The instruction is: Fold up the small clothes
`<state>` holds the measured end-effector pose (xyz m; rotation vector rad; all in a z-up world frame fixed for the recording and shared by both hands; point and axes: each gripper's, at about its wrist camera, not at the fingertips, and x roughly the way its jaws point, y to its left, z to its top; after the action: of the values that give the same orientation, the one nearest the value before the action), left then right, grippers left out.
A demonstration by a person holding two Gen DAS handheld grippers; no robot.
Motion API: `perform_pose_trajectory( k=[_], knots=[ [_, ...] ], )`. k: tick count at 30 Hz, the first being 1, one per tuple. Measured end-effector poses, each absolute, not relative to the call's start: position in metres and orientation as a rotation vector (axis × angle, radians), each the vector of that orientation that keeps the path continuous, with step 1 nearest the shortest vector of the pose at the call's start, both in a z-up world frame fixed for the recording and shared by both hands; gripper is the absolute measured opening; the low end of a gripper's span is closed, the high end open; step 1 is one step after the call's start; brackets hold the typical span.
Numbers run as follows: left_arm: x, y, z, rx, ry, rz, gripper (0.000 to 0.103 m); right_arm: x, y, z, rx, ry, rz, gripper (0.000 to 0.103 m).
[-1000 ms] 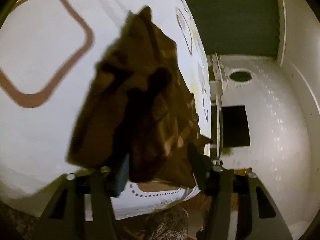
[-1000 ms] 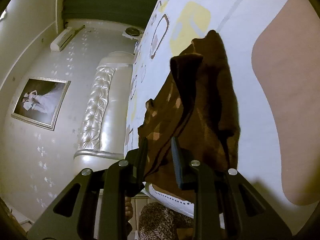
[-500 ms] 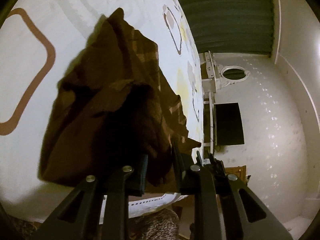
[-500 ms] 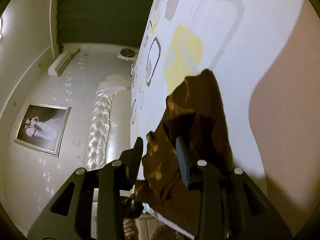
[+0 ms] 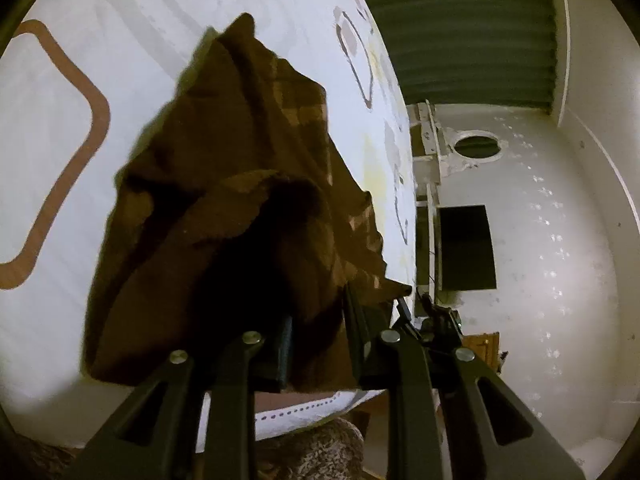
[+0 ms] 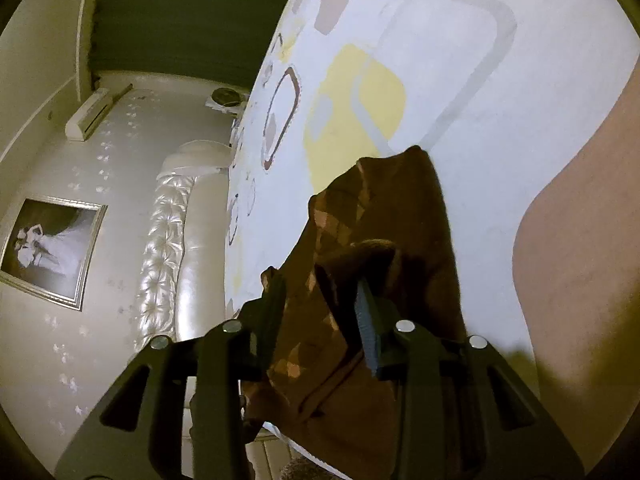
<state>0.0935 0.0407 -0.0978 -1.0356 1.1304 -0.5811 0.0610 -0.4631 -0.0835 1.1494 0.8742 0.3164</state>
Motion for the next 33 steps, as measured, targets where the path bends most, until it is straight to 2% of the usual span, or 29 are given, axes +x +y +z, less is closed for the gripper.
perform_pose_trajectory(
  k=[1, 4, 7, 8, 9, 10, 11, 12, 28, 33],
  knots=[
    [0.094, 0.041, -0.098, -1.034, 1.133, -0.571, 0.023, 0.062, -0.464, -0.084, 1.151, 0.880, 0.301, 0.038],
    [0.095, 0.040, -0.101, -1.033, 1.147, -0.546, 0.034, 0.068, -0.467, -0.089, 1.163, 0.893, 0.269, 0.039],
    [0.096, 0.039, -0.103, -1.010, 1.155, -0.536, 0.035, 0.072, -0.467, -0.095, 1.175, 0.914, 0.233, 0.038],
    [0.097, 0.038, -0.104, -1.002, 1.164, -0.544, 0.033, 0.073, -0.467, -0.097, 1.179, 0.922, 0.221, 0.037],
    [0.097, 0.037, -0.105, -1.001, 1.170, -0.550, 0.022, 0.073, -0.467, -0.099, 1.183, 0.927, 0.209, 0.028],
    [0.097, 0.035, -0.105, -0.992, 1.179, -0.560, 0.017, 0.074, -0.467, -0.101, 1.182, 0.933, 0.199, 0.015],
    [0.097, 0.034, -0.104, -0.981, 1.183, -0.571, 0.009, 0.074, -0.466, -0.103, 1.182, 0.936, 0.196, 0.010],
    [0.097, 0.033, -0.102, -0.981, 1.181, -0.591, 0.007, 0.073, -0.467, -0.103, 1.185, 0.934, 0.194, 0.007],
    [0.043, 0.106, -0.042, -1.211, 0.986, -0.685, 0.007, -0.062, -0.465, -0.020, 1.226, 0.736, 0.376, 0.005],
    [0.051, 0.103, -0.036, -1.176, 0.979, -0.674, 0.007, -0.060, -0.464, -0.006, 1.184, 0.713, 0.381, 0.005]
  ],
)
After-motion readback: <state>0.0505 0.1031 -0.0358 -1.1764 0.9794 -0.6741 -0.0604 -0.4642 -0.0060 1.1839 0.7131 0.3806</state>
